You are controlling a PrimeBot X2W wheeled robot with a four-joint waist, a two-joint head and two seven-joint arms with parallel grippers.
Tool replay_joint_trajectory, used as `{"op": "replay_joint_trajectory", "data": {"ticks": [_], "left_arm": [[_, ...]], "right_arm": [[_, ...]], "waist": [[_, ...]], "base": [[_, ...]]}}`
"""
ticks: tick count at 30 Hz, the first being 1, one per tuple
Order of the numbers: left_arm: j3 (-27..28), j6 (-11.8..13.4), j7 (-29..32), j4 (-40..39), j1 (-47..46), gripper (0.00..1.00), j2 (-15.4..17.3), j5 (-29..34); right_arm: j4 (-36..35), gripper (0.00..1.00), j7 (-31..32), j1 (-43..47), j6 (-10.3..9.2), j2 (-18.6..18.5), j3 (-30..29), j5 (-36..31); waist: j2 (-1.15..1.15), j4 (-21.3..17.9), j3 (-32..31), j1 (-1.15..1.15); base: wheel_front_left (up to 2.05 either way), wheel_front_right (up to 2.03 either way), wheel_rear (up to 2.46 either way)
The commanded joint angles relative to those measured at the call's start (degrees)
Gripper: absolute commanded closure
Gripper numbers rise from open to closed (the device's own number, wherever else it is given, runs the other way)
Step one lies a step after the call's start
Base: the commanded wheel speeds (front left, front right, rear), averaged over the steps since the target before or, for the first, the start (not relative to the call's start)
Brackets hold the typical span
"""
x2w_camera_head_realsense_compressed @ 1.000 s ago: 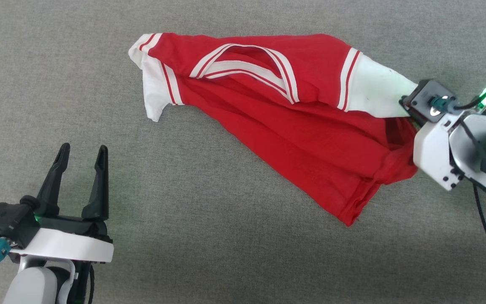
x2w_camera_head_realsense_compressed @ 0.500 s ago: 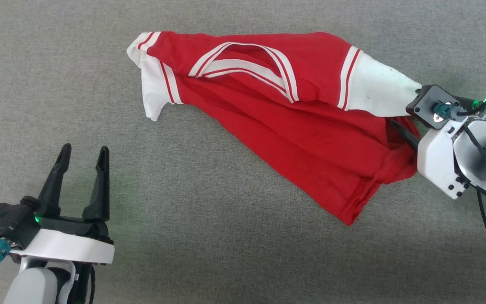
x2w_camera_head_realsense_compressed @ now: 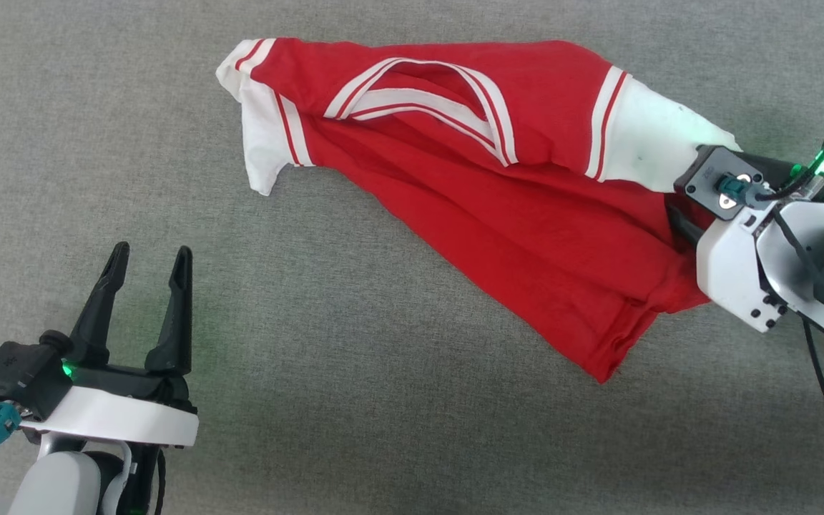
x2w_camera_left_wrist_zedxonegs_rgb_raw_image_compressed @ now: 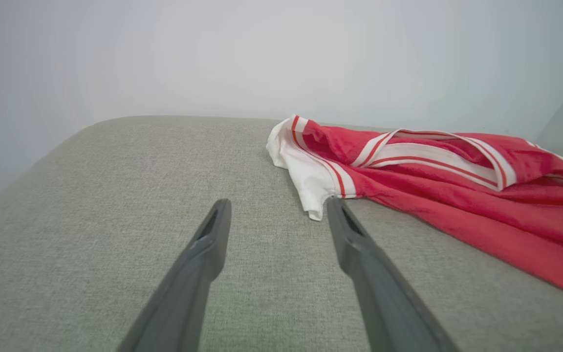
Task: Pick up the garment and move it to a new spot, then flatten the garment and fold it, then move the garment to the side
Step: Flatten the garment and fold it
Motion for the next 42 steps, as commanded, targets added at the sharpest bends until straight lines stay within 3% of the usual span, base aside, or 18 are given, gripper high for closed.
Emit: {"op": "replay_joint_trajectory", "data": {"ticks": [1,4,5,6,7,9,19,22,26,32,35,39,42], "left_arm": [[0.07,-0.12,-0.11,0.1,-0.57,0.0,0.02,-0.2],[-0.1,-0.12,-0.11,0.28,-0.46,0.0,-0.17,-0.48],[-0.16,-0.12,-0.11,0.34,-0.44,0.0,-0.16,-0.51],[-0.25,-0.12,-0.11,0.33,-0.43,0.0,-0.14,-0.57],[-0.3,-0.12,-0.11,0.33,-0.43,0.0,-0.07,-0.62],[-0.37,-0.12,-0.11,0.29,-0.45,0.0,0.02,-0.72],[-0.66,-0.12,-0.11,0.08,-0.72,0.0,0.78,-1.25],[-1.18,-0.12,-0.11,-0.17,-0.96,0.0,1.1,-1.53],[-1.93,-0.12,-0.11,-0.52,-1.64,0.0,1.56,-1.82],[-3.44,-0.05,-0.11,-0.81,-3.57,0.0,2.05,-2.65],[-4.68,-0.05,-0.11,-0.39,-4.83,0.0,2.2,-3.37],[-5.3,-0.05,-0.11,-0.1,-5.52,0.0,2.03,-3.85],[-5.75,-0.05,-0.11,0.26,-6.26,0.0,2.04,-4.03]], "right_arm": [[0.53,0.0,-0.43,-0.48,-0.07,0.59,-0.16,-0.63],[1.5,0.0,-1.08,-0.95,-0.07,1.45,-0.78,-1.4],[1.93,0.16,-1.18,-1.06,-0.07,1.79,-1.15,-1.75],[2.35,0.54,-1.27,-1.08,-0.07,2.05,-1.27,-1.9],[2.63,0.77,-1.36,-1.11,-0.06,2.29,-1.27,-2.03],[3.28,1.0,-1.66,-1.21,-0.07,2.8,-1.79,-2.07],[6.97,1.0,-3.35,-1.03,-0.07,5.19,-8.27,-2.63],[9.8,1.0,-3.91,-1.05,-0.07,8.39,-15.65,-2.26],[16.22,1.0,-2.91,-2.04,-0.09,15.49,-28.44,-4.54],[25.6,1.0,-0.65,-6.4,-0.09,26.33,-47.22,-12.02],[29.96,1.0,-0.92,-10.48,-0.09,33.31,-60.94,-17.96],[31.45,1.0,-1.96,-13.14,-0.09,35.93,-67.98,-23.76],[32.86,1.0,-2.42,-13.74,-0.09,37.41,-68.39,-28.9]], "waist": [[0.0,0.07,0.08,0.0],[0.0,0.1,0.21,0.0],[0.0,0.11,0.22,0.0],[0.0,0.11,0.25,0.0],[0.0,0.11,0.28,0.0],[0.0,0.08,0.34,0.0],[0.0,-0.41,1.01,0.0],[0.0,-0.76,1.65,0.0],[0.0,-0.88,2.73,0.0],[0.0,0.45,4.78,0.0],[0.0,1.73,5.81,0.0],[0.0,2.72,6.11,0.0],[0.0,3.33,6.15,0.0]], "base": [[0.0,0.0,0.0],[0.0,0.0,0.0],[0.0,0.0,0.0],[0.0,0.0,0.0],[0.0,0.0,0.0],[0.0,0.0,0.0],[0.0,0.0,0.0],[0.0,0.0,0.0],[0.0,0.0,0.0],[0.0,0.0,0.0],[0.0,0.0,0.0],[0.0,0.0,0.0],[0.0,0.0,0.0]]}}
